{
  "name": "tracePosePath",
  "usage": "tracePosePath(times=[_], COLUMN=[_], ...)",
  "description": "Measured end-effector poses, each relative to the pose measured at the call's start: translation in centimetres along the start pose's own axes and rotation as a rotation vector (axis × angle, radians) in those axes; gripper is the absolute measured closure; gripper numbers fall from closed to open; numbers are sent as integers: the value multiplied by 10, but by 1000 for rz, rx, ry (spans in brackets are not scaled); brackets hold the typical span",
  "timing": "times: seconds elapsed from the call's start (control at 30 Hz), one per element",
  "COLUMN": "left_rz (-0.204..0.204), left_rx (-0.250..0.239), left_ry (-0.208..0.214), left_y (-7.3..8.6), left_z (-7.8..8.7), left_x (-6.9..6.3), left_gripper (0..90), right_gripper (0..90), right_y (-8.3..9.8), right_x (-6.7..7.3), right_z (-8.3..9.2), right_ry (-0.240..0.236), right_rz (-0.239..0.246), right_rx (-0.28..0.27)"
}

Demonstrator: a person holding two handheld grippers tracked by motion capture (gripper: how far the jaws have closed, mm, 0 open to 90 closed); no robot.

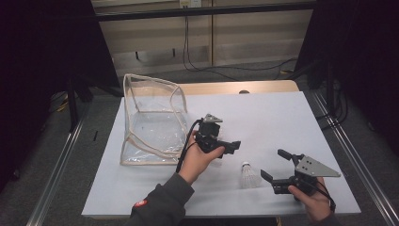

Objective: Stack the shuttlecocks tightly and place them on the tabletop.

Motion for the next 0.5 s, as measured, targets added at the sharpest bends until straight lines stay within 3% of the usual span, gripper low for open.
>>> tracePosePath(times=[0.5], left_rz=[-18], left_rx=[-10], left_ry=[86], left_y=[18], left_z=[14], left_x=[-5], left_gripper=[73], right_gripper=[33], right_y=[0], right_x=[1], right_z=[2], right_ry=[4], right_rz=[0], right_rx=[4])
Point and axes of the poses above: each handheld gripper's, and its own axes: z roughly backward along the jaws, y roughly out of its underside, x roughly to its left, the point moved 1 cm from there along -z, roughly forward along the jaws, and after that the axes turned 10 degrees about -y, right-handed, at the moved point
